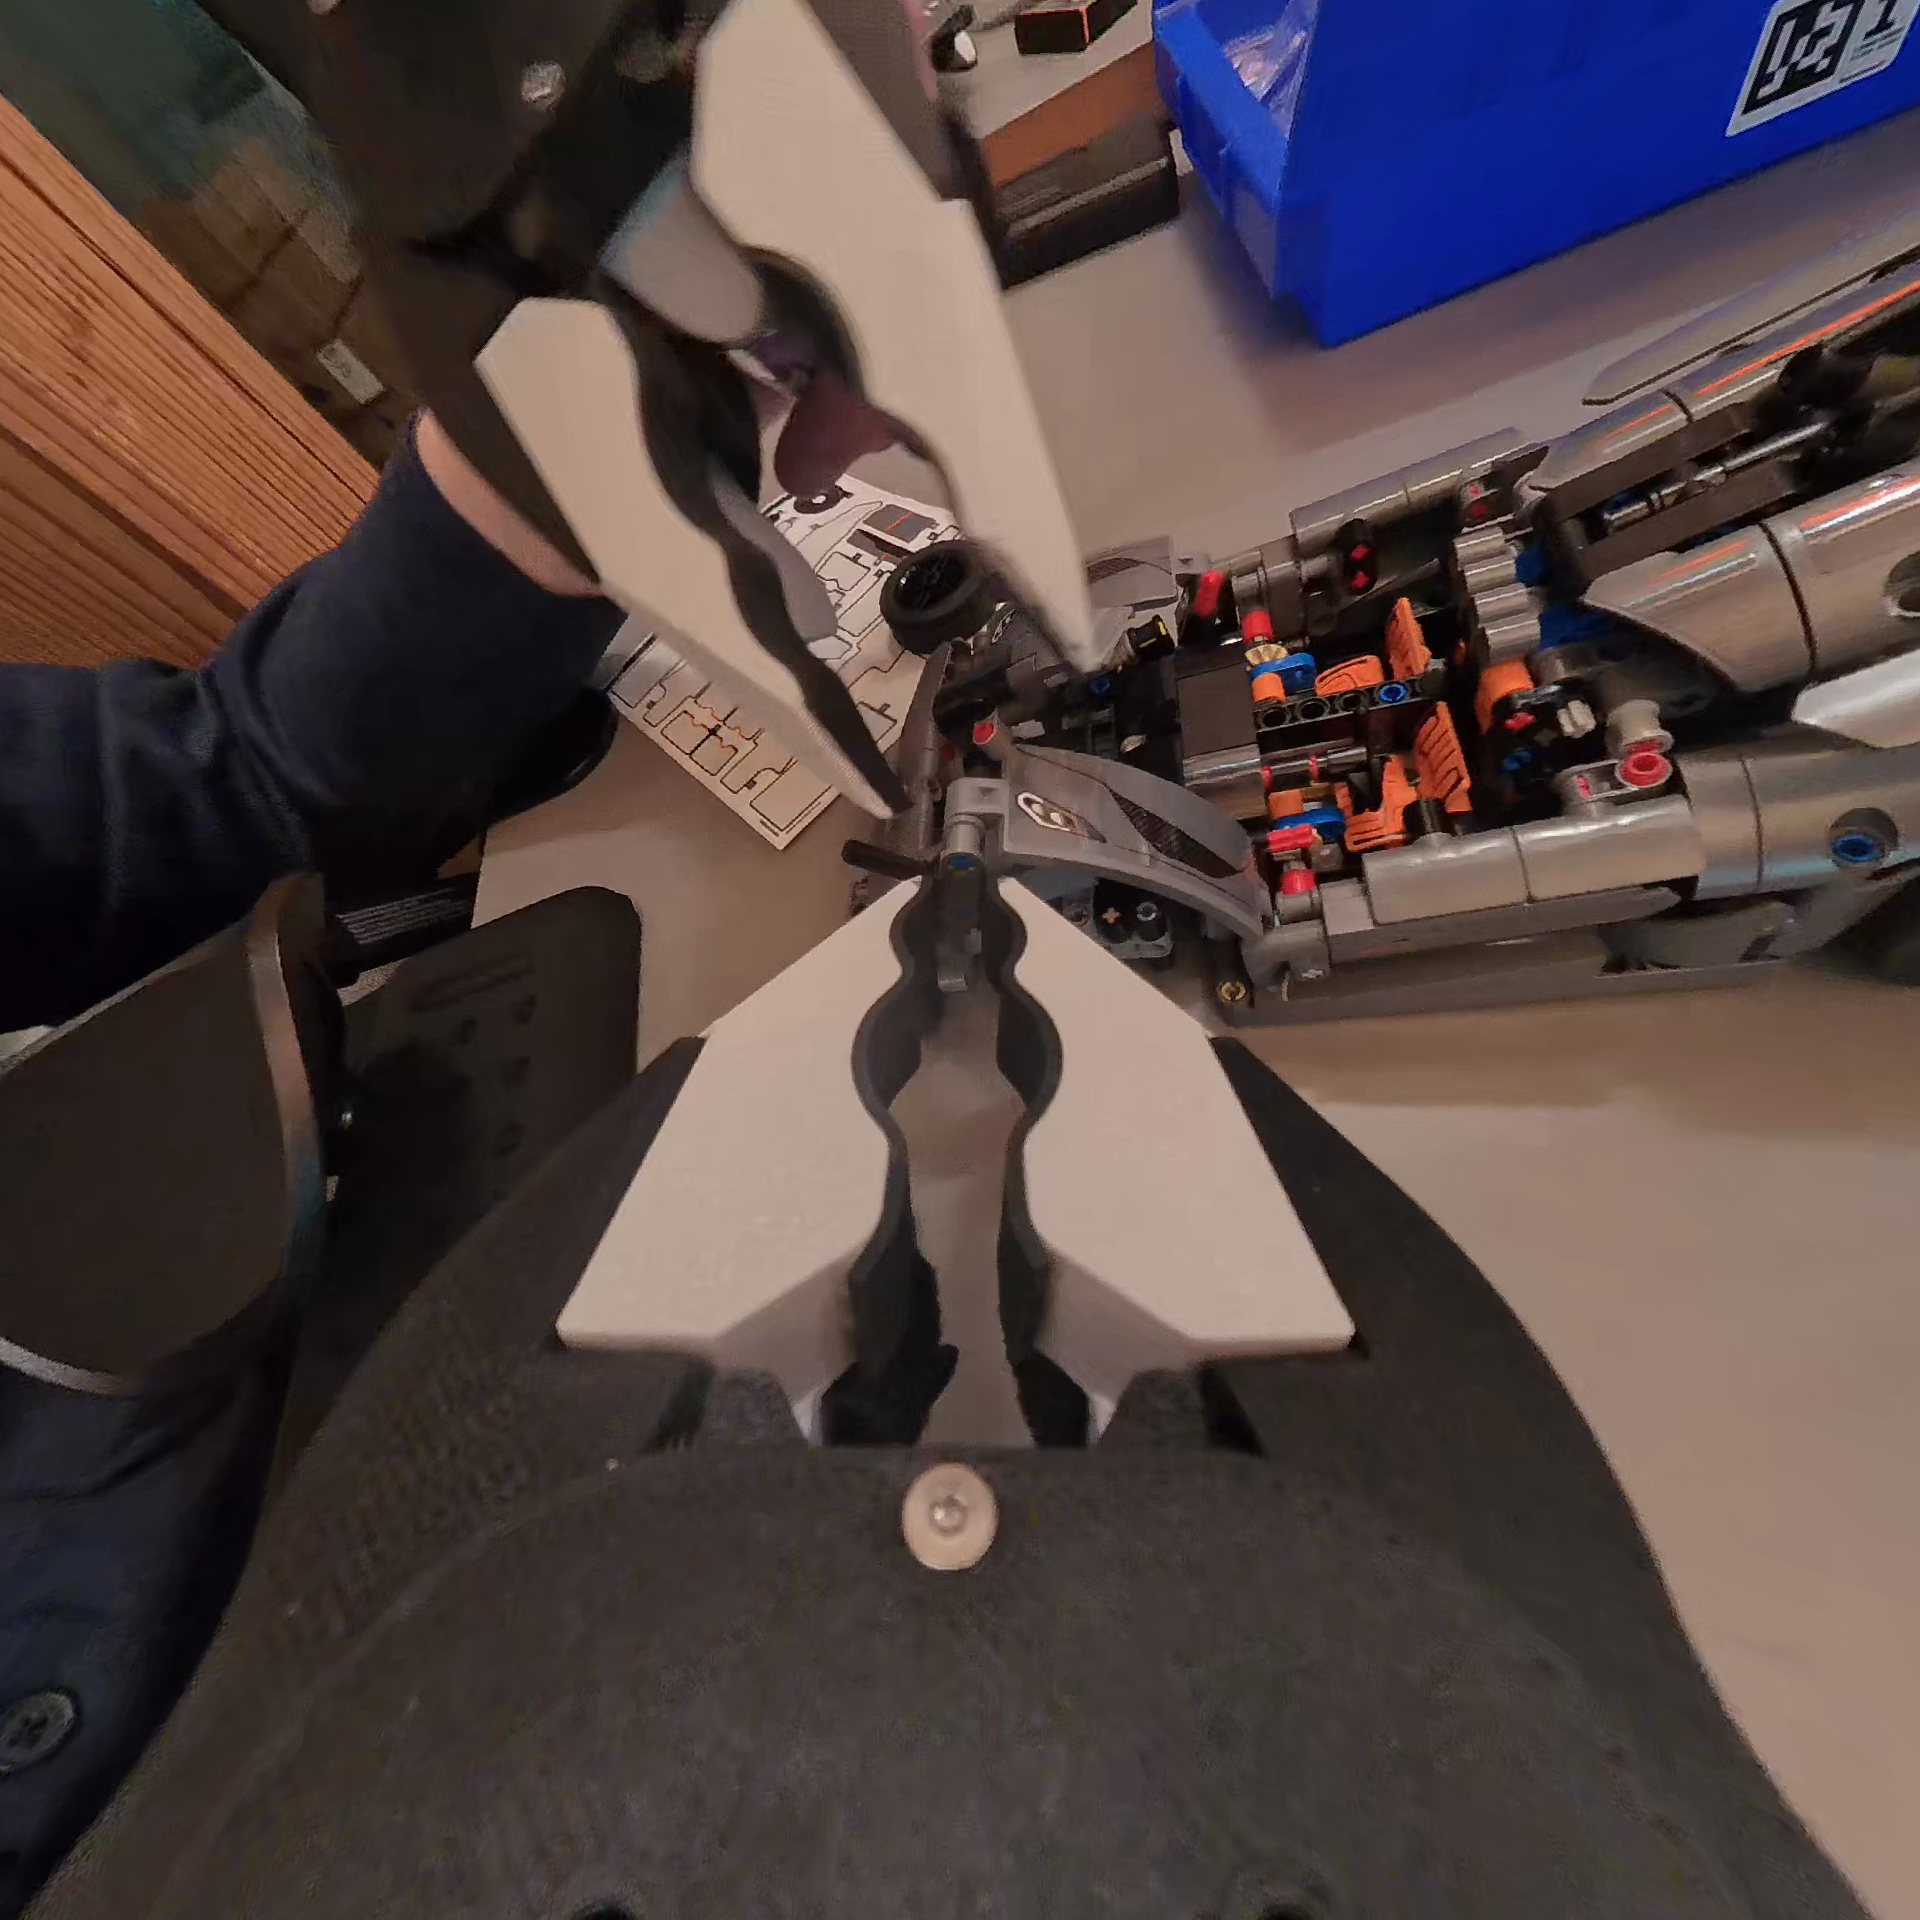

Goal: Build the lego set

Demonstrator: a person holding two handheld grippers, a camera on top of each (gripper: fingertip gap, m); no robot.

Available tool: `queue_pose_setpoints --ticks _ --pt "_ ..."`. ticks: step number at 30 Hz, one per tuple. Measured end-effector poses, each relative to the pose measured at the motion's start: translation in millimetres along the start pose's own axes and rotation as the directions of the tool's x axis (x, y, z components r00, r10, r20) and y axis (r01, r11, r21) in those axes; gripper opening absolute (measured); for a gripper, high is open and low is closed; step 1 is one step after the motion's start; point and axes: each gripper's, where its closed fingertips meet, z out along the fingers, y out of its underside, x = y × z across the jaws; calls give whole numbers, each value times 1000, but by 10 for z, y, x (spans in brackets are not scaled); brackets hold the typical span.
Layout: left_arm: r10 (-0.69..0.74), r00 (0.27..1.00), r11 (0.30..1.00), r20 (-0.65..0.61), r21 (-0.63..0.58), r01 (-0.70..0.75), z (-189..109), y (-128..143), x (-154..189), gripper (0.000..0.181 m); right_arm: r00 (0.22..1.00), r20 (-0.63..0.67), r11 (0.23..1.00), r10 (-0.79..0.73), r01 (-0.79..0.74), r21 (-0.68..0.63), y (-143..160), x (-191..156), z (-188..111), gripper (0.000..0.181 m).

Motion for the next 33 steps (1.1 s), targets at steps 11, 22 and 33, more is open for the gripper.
queue_pose_setpoints --ticks 11,22,33 --pt "296 927 954 231 -129 -272 136 35 -83 9 993 64 994 96 -100 49 -60 36 -76 5" --pt "353 879 935 320 -109 -336 149 13 -133 7 984 113 984 137 -149 102 -104 49 -115 10" --pt "390 844 921 368 -136 -366 191 -23 -156 6 982 98 978 161 -172 120 -98 105 -157 4"
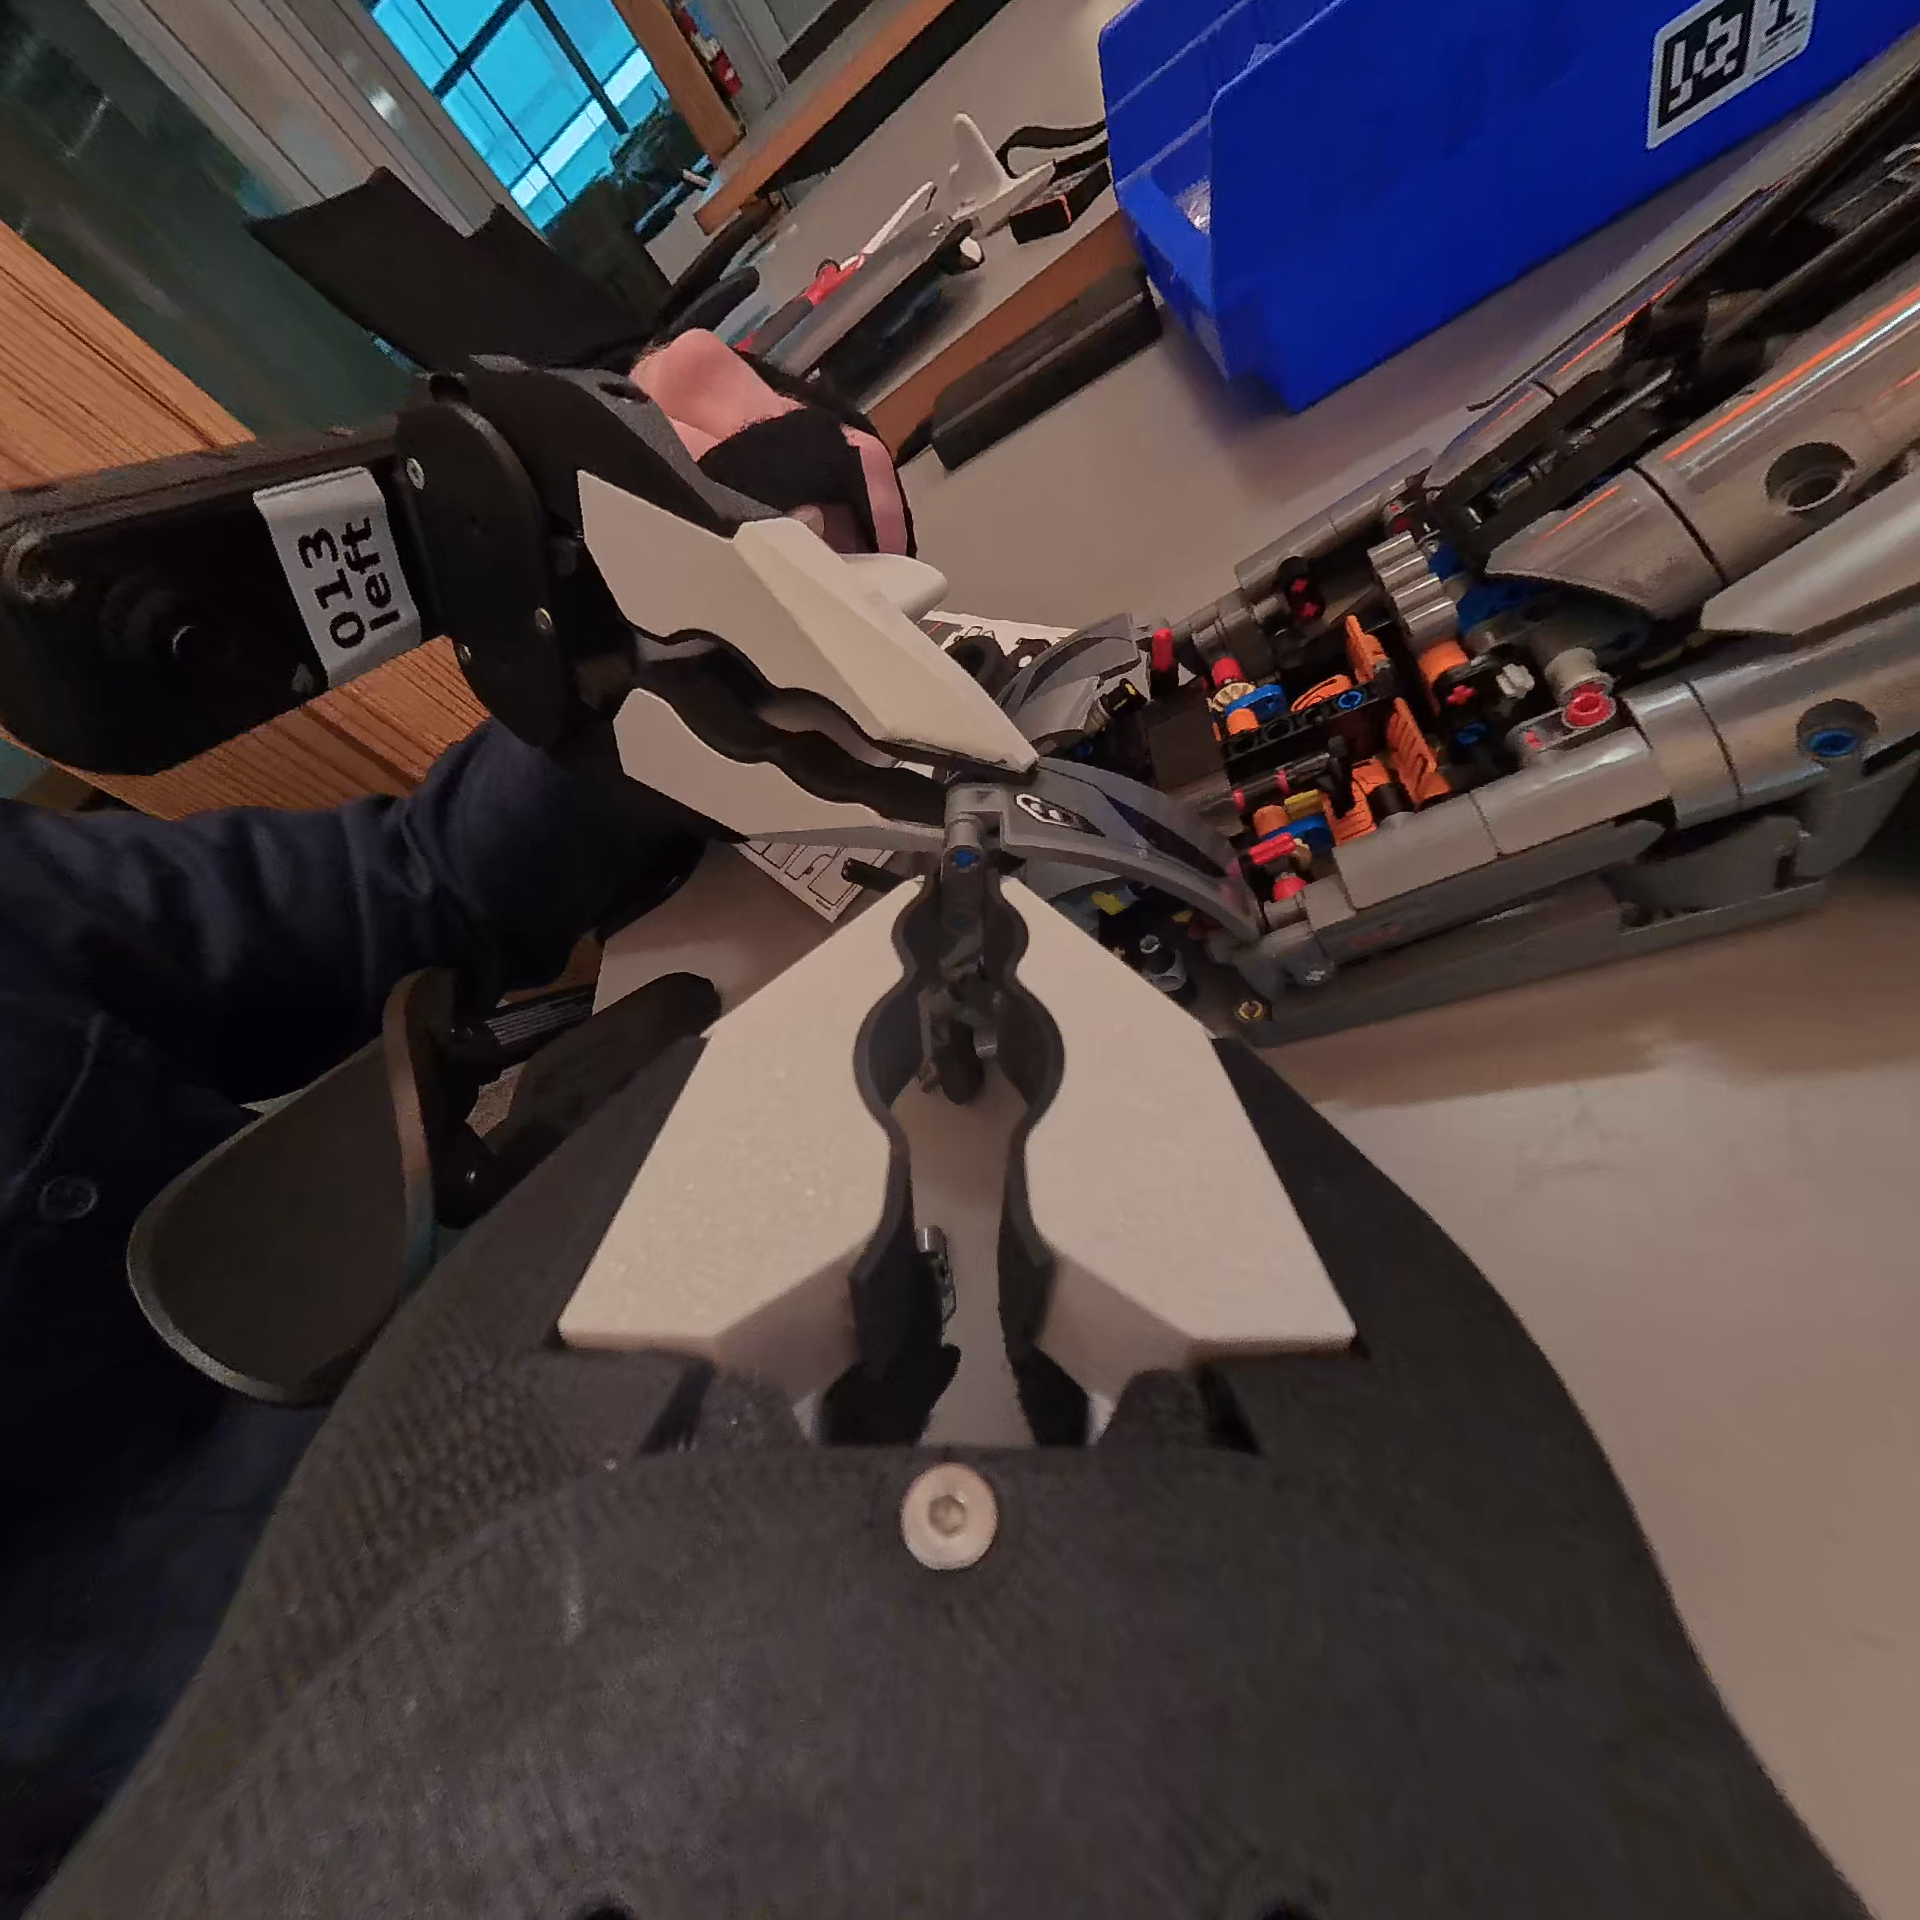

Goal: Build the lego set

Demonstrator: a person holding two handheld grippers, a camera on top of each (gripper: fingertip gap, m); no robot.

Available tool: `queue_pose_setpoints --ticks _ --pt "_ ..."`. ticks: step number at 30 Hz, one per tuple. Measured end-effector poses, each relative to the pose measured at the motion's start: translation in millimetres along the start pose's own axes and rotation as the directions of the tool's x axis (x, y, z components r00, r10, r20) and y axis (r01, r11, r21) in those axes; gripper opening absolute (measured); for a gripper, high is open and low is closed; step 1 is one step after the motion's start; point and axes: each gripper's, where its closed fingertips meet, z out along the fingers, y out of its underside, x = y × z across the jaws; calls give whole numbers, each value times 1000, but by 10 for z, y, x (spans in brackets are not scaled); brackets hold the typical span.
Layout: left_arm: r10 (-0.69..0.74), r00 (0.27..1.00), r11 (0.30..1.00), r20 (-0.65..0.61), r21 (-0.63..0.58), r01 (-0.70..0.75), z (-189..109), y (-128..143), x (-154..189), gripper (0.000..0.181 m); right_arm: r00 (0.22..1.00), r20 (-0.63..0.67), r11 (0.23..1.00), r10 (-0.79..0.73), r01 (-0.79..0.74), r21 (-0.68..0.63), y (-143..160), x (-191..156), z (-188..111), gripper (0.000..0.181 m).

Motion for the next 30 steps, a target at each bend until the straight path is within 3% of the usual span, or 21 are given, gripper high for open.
queue_pose_setpoints --ticks 19,22,30 --pt "24 999 1000 44 -22 -23 28 -8 -21 5 1000 13 999 16 -17 44 -36 11 -46 5" --pt "22 999 1000 42 -20 -21 39 -15 -15 5 997 53 996 55 -58 65 -60 -11 -76 13" --pt "92 991 995 100 -51 -87 42 -34 -55 10 995 55 991 89 -94 98 -89 28 -106 4"
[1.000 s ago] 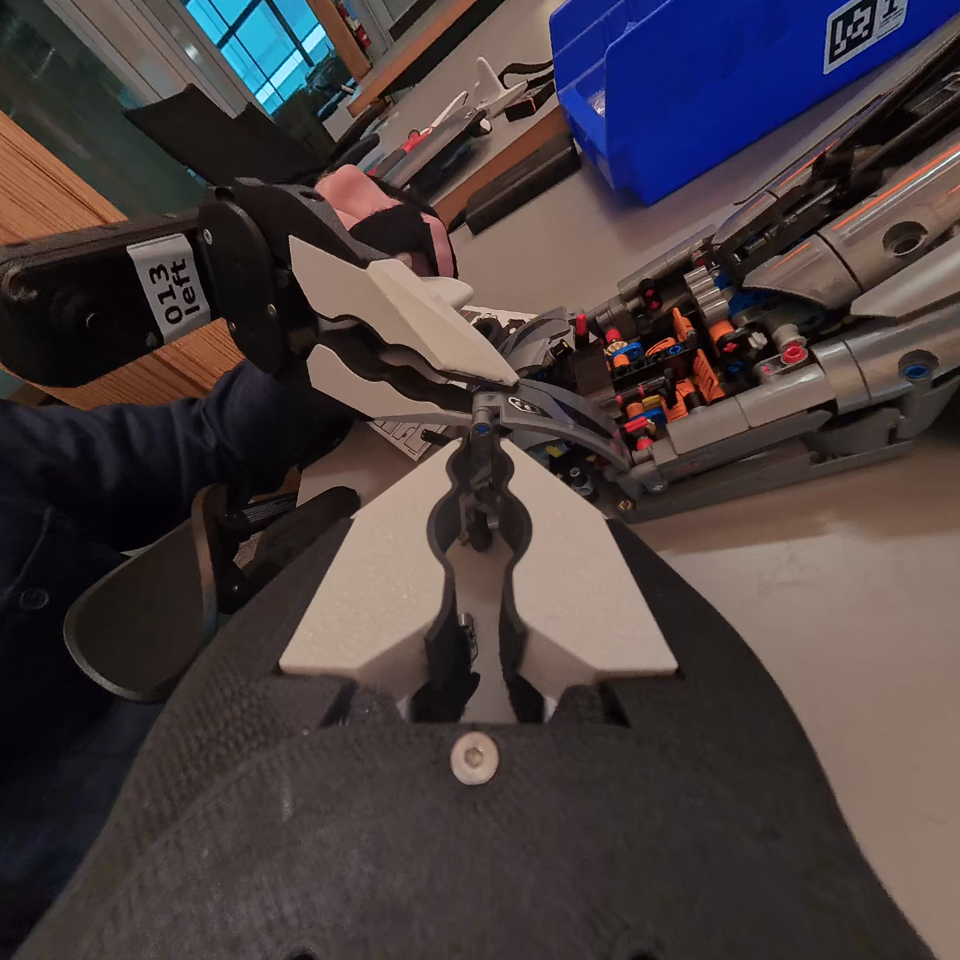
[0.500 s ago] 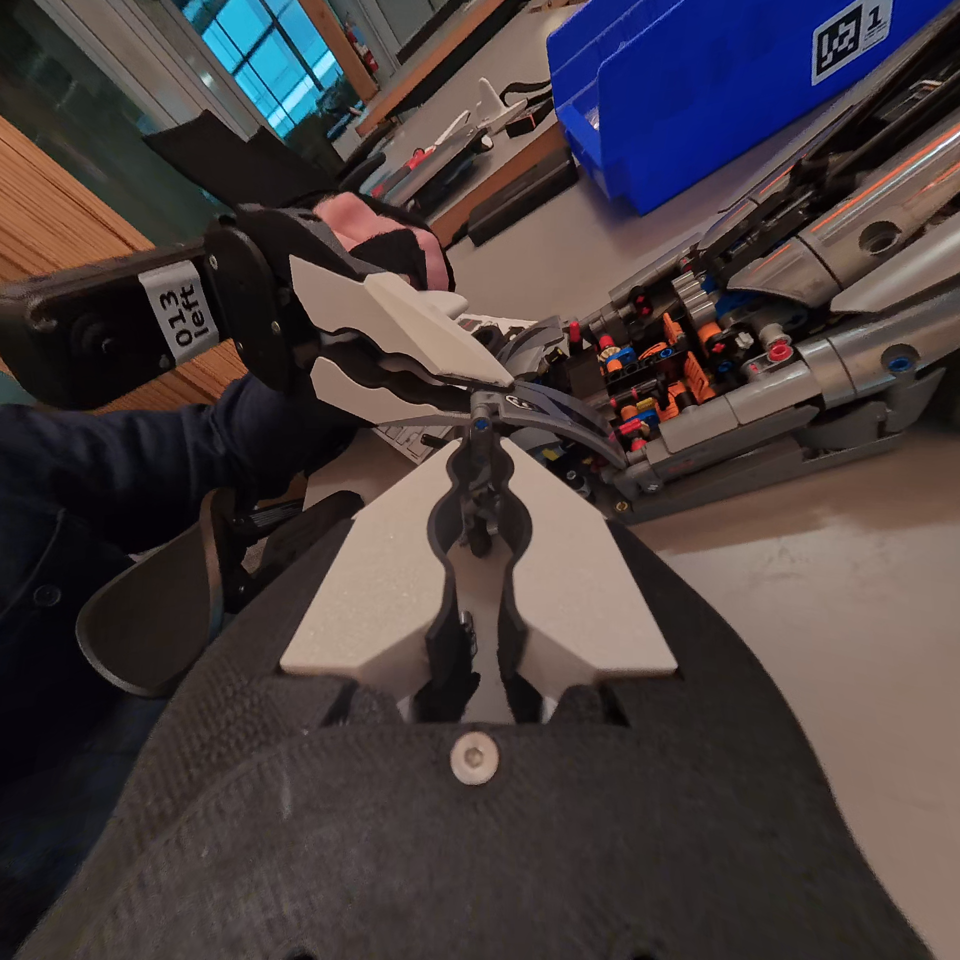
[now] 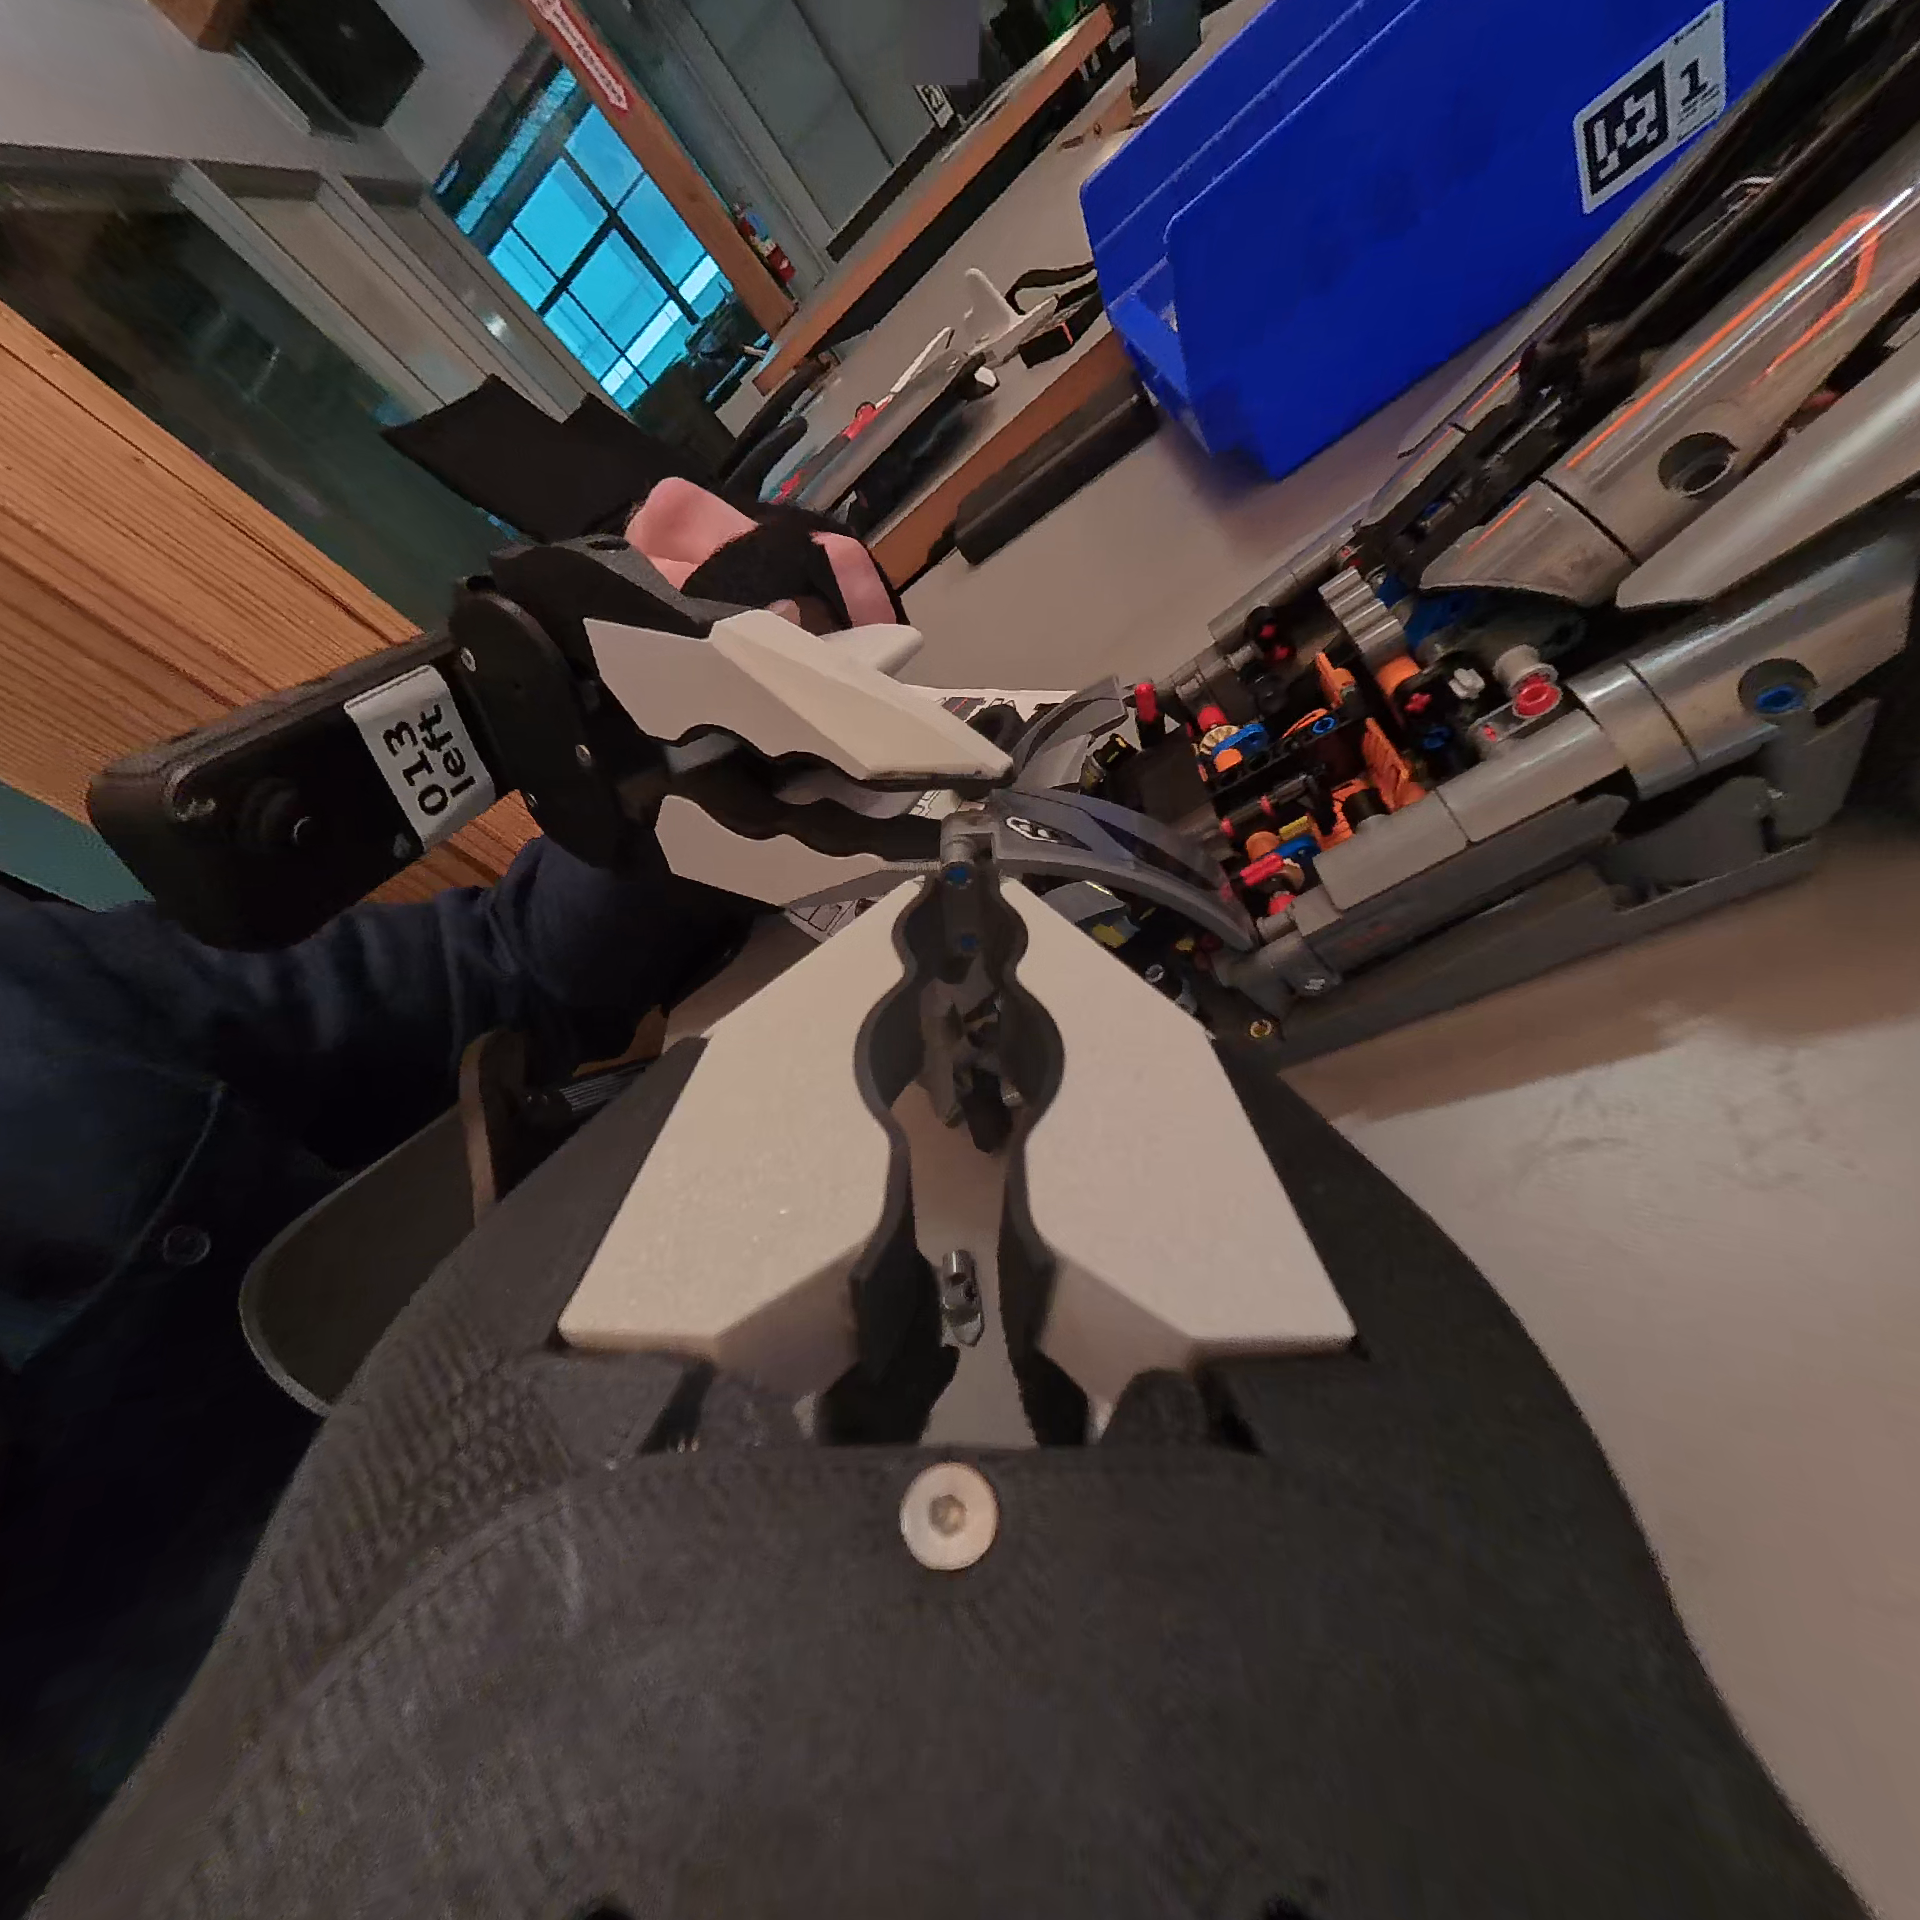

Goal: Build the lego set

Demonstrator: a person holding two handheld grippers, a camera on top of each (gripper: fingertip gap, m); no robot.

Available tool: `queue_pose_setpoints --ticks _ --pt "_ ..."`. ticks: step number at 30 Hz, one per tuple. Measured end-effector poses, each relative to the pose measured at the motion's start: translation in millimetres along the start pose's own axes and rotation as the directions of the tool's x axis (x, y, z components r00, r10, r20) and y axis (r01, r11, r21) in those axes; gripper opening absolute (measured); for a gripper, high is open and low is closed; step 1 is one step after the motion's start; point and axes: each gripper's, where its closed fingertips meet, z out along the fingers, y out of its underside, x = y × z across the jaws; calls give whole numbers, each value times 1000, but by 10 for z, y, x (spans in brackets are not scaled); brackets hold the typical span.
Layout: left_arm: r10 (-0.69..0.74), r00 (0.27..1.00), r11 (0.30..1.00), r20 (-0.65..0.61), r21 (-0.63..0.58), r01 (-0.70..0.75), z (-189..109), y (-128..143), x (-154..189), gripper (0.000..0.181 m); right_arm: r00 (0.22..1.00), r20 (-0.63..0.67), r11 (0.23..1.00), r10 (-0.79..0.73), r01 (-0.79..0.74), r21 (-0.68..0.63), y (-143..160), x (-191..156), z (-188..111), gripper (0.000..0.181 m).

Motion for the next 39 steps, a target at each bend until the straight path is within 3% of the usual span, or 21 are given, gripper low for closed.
queue_pose_setpoints --ticks 7,28,36,39 --pt "106 994 993 26 -53 -105 17 -7 30 3 1000 10 1000 11 -11 -13 13 12 -14 4" --pt "-40 999 999 3 -25 40 3 -7 -9 0 1000 -7 999 0 1 47 -30 -19 -71 3" --pt "-35 999 999 12 -22 35 16 -9 -19 1 1000 -4 998 4 -4 58 -49 -14 -62 5" --pt "0 1000 1000 2 -31 0 29 10 25 11 1000 11 999 23 -23 48 -39 -24 -65 4"
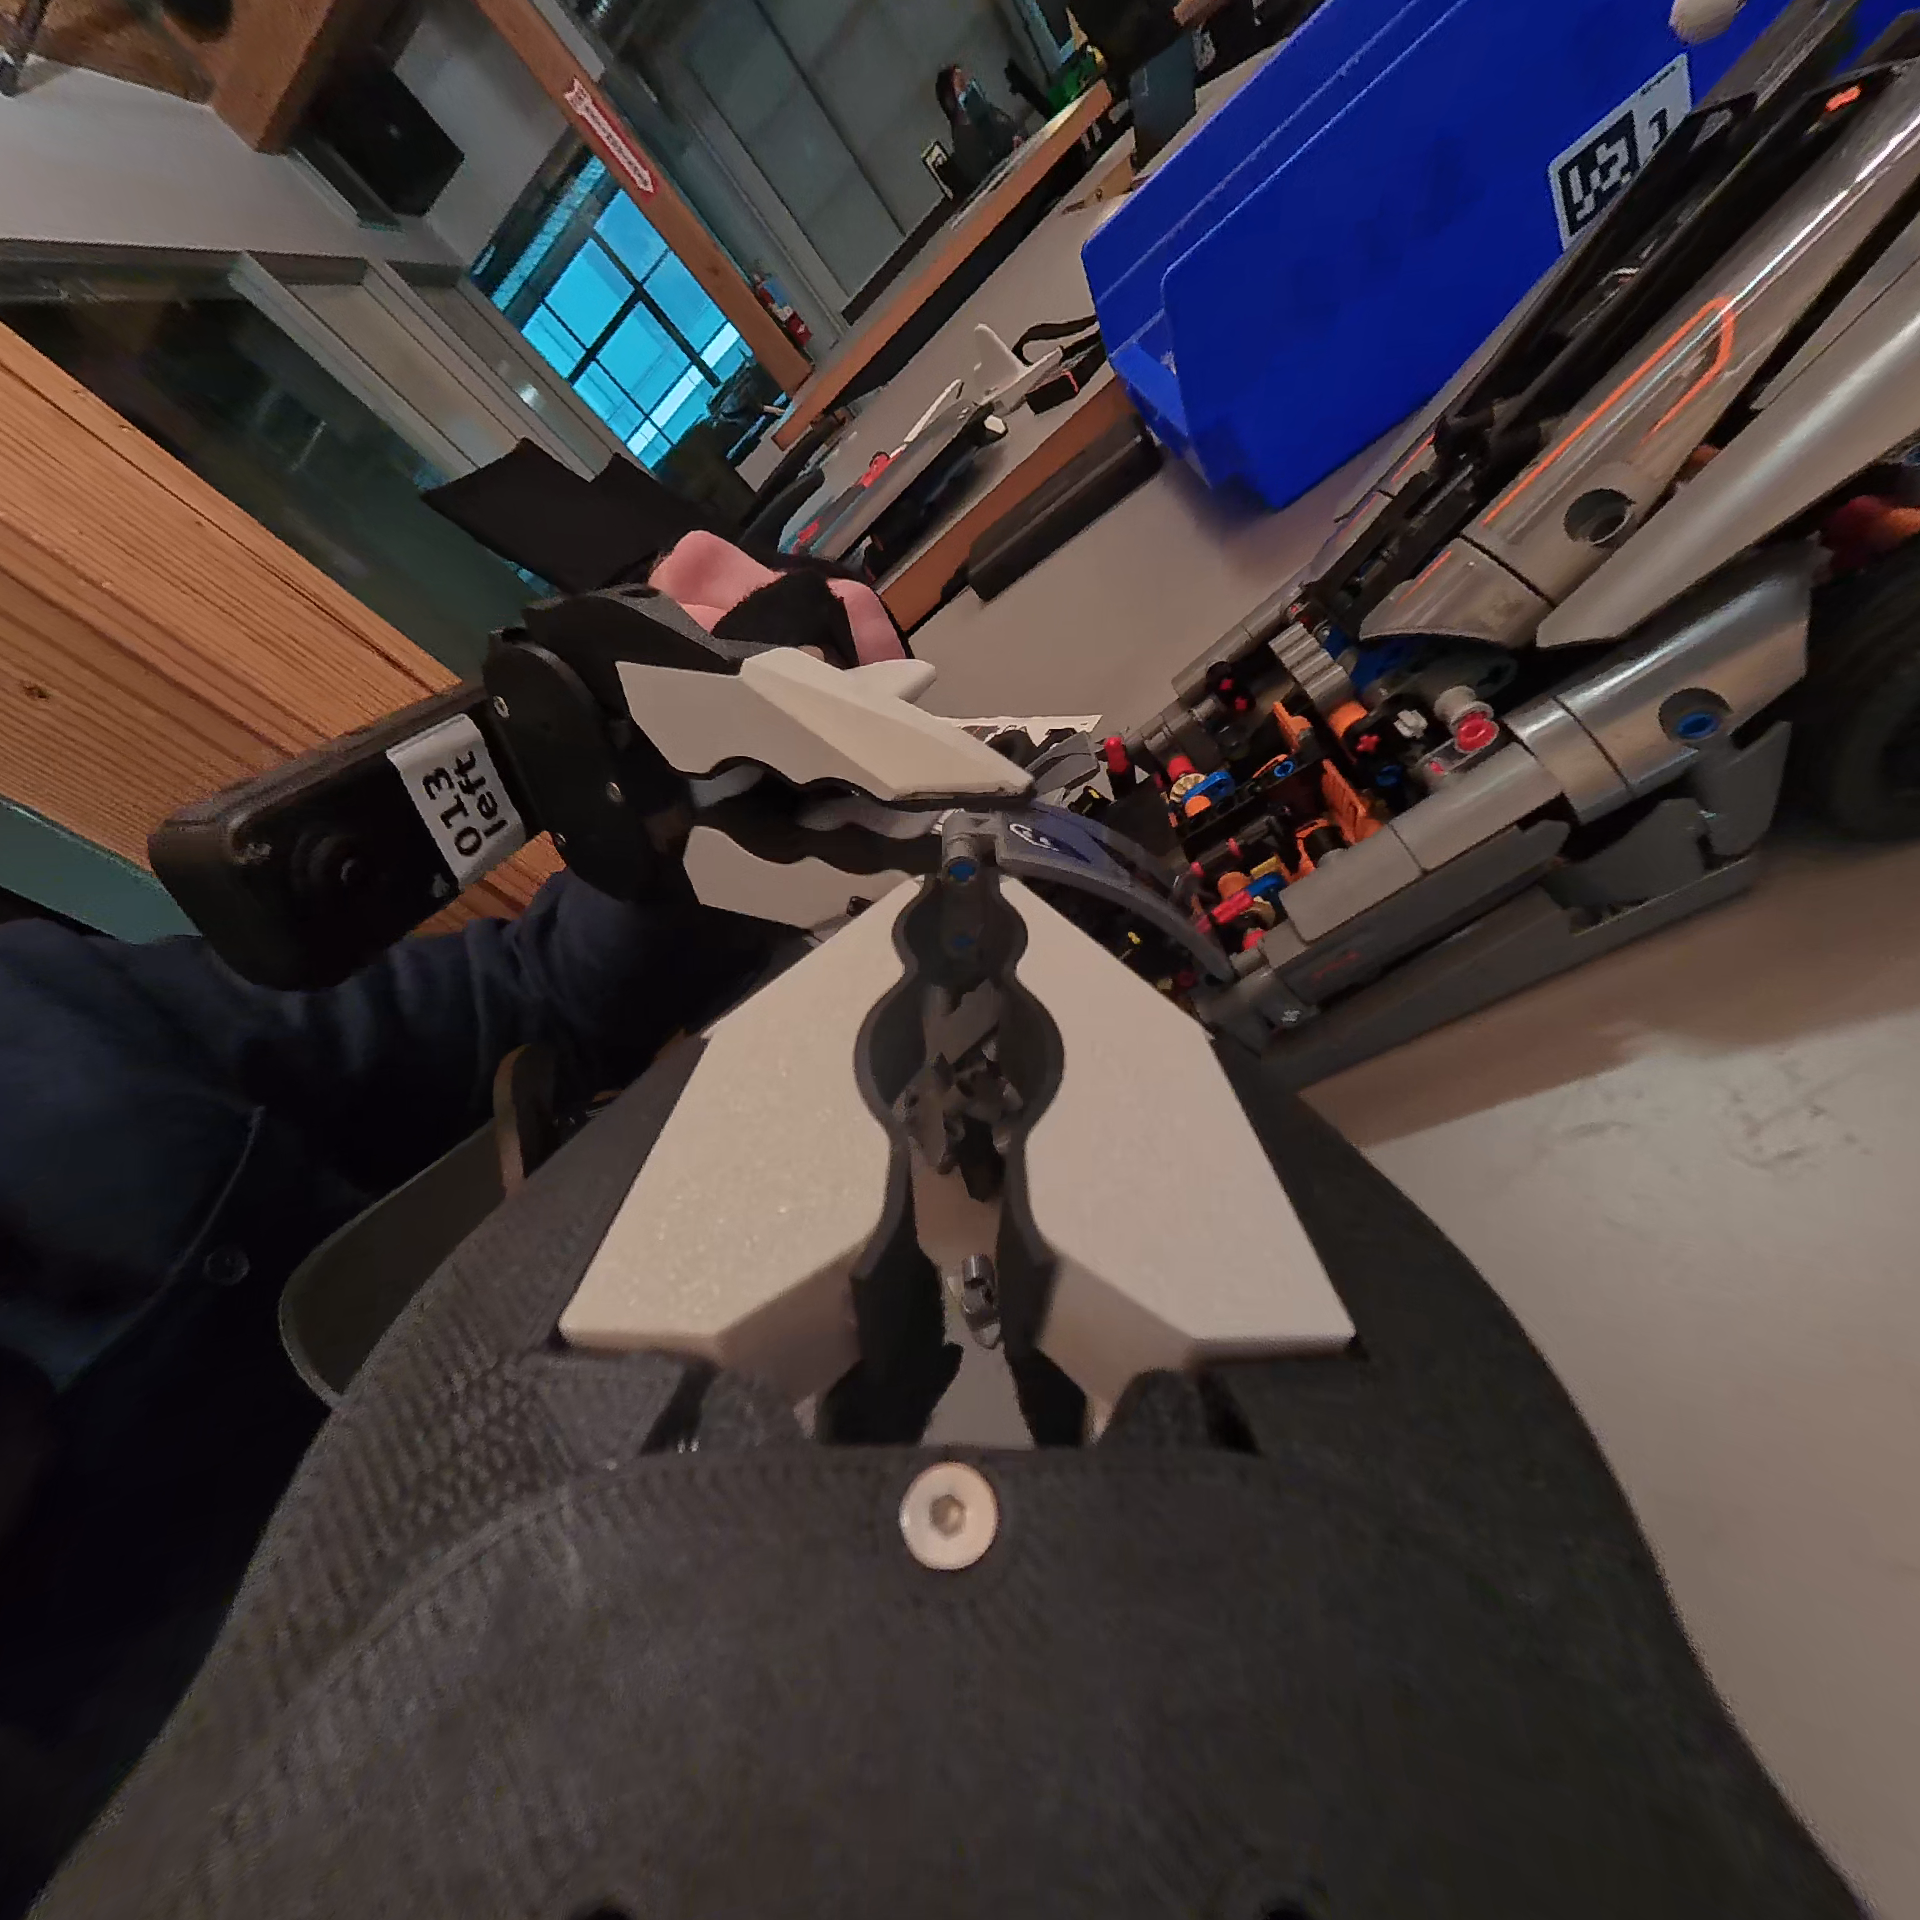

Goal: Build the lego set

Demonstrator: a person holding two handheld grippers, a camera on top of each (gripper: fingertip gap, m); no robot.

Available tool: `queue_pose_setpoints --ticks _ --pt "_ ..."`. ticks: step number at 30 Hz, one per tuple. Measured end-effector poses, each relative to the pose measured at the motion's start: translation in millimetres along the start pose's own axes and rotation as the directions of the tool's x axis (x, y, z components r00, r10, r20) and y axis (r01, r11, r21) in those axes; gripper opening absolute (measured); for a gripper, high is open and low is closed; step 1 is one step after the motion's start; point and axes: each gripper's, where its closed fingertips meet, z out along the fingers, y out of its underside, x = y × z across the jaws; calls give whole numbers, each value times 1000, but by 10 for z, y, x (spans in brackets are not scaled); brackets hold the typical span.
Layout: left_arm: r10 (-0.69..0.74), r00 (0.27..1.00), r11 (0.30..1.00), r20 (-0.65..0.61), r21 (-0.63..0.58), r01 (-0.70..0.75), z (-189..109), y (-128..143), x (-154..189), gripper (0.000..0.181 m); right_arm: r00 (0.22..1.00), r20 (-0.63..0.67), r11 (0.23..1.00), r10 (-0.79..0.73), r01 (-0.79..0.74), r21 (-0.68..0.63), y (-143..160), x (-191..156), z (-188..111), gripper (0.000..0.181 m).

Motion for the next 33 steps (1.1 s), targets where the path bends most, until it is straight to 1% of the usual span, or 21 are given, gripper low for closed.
queue_pose_setpoints --ticks 3,5,7,9,11,13,17,18,20,23,29,33 --pt "47 999 999 7 -12 -47 20 -7 23 26 1000 9 1000 17 -17 -4 2 7 -16 4" --pt "73 997 997 38 -27 -72 5 -2 -27 29 1000 16 1000 26 -26 -12 11 6 -17 4" --pt "122 991 992 61 -36 -119 -8 -30 -43 23 999 18 999 34 -34 -20 17 3 -13 4" --pt "200 977 979 70 -64 -196 5 -37 -8 14 999 12 999 33 -32 -34 23 8 -21 5" --pt "250 965 966 82 -87 -243 9 -46 -3 13 1000 3 998 27 -27 -48 29 12 -30 4" --pt "255 964 965 81 -89 -248 10 -54 1 12 1000 2 998 24 -24 -61 41 9 -35 5" --pt "216 975 974 55 -86 -210 13 -59 19 11 1000 -8 997 -11 10 -82 65 7 -35 4" --pt "198 978 979 66 -69 -194 4 -83 -2 2 1000 -10 996 -26 25 -87 77 3 -26 5" --pt "139 989 989 52 -67 -135 4 -65 -7 2 997 -34 995 -70 67 -77 66 2 -21 4" --pt "90 995 995 45 -47 -88 -2 -49 -19 1 993 -61 993 -101 97 -62 44 4 -15 4" --pt "-1 1000 1000 20 -21 1 -7 -46 -20 0 991 -73 993 -113 110 -38 37 7 -34 4" --pt "-33 999 999 6 -8 33 -3 -59 -9 0 993 -69 995 -99 97 -31 53 5 -54 2"
